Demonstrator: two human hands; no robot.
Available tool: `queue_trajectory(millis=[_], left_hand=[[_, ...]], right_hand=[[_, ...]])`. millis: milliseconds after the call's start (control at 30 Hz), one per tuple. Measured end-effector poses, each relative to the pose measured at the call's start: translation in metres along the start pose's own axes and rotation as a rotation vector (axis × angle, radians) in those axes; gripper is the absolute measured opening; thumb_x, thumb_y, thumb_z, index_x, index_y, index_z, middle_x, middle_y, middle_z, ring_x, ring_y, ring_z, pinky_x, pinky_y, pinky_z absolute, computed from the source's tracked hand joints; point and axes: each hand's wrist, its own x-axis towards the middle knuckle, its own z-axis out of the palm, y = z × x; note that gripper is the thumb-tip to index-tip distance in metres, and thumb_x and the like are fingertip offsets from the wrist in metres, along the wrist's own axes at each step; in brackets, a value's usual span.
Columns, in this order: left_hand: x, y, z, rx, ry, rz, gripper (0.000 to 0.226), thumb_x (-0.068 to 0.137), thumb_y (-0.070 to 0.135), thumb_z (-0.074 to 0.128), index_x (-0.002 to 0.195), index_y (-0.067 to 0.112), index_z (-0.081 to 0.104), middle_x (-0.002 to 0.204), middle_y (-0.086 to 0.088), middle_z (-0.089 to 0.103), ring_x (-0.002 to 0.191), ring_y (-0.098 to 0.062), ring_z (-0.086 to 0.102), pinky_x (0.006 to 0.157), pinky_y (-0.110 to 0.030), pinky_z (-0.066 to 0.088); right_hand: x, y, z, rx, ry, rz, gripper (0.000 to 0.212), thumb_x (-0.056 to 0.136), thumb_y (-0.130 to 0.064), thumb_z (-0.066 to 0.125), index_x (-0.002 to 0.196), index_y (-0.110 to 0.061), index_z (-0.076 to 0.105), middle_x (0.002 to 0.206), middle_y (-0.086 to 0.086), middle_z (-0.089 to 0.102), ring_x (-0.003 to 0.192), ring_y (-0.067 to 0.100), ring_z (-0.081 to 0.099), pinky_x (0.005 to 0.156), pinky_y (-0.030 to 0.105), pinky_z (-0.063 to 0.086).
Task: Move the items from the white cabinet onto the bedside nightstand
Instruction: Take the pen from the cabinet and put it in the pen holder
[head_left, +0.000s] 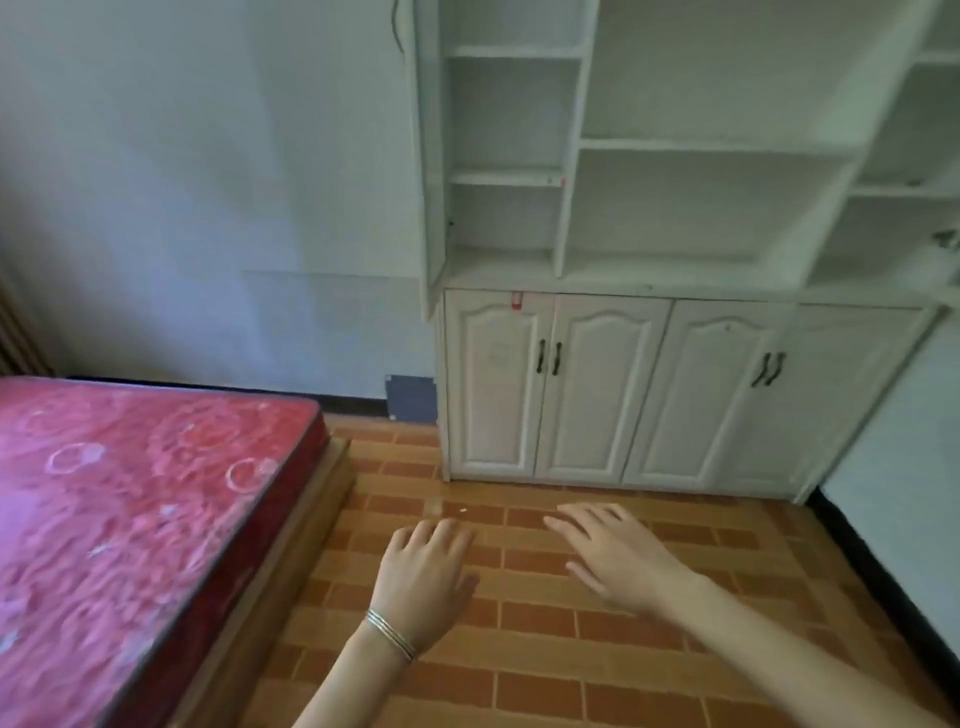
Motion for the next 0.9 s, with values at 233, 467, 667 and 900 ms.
queue_trajectory(millis=[233, 467, 667, 900], left_hand=[[0.15, 0.113, 0.0, -0.053, 0.08, 0.249, 0.052, 0.056, 0.047, 0.08, 0.101, 0.024, 0.067, 0.098, 0.004, 0.068, 0.085, -0.018, 0.066, 0.069, -0.034, 0.054], [0.26, 0.171, 0.014, -0.113, 0.103, 0.403, 0.051, 0.069, 0.043, 0.073, 0.114, 0.02, 0.061, 0.11, -0.003, 0.066, 0.098, -0.025, 0.063, 0.08, -0.042, 0.053], [0.363, 0.185, 0.035, -0.125, 0.097, 0.472, 0.051, 0.083, 0.042, 0.059, 0.129, 0.019, 0.05, 0.127, -0.006, 0.057, 0.115, -0.029, 0.053, 0.094, -0.046, 0.044], [0.491, 0.208, 0.036, -0.172, 0.158, 0.559, 0.053, 0.089, 0.041, 0.052, 0.135, 0.018, 0.044, 0.135, -0.008, 0.05, 0.123, -0.029, 0.046, 0.101, -0.045, 0.035]], right_hand=[[-0.068, 0.142, -0.029, 0.011, 0.07, 0.255, 0.051, 0.097, -0.033, 0.037, 0.144, -0.019, 0.022, 0.148, 0.003, 0.028, 0.135, 0.021, 0.025, 0.111, 0.036, 0.018], [-0.078, 0.23, -0.023, -0.033, 0.197, 0.397, 0.048, 0.092, -0.032, 0.047, 0.136, -0.015, 0.039, 0.138, 0.007, 0.044, 0.125, 0.024, 0.041, 0.105, 0.039, 0.029], [-0.044, 0.306, -0.018, -0.063, 0.211, 0.483, 0.049, 0.091, -0.031, 0.048, 0.136, -0.014, 0.04, 0.136, 0.009, 0.046, 0.125, 0.026, 0.041, 0.102, 0.041, 0.033], [-0.004, 0.399, -0.035, -0.045, 0.245, 0.608, 0.049, 0.093, -0.03, 0.046, 0.138, -0.013, 0.035, 0.141, 0.011, 0.039, 0.129, 0.028, 0.036, 0.105, 0.042, 0.028]])
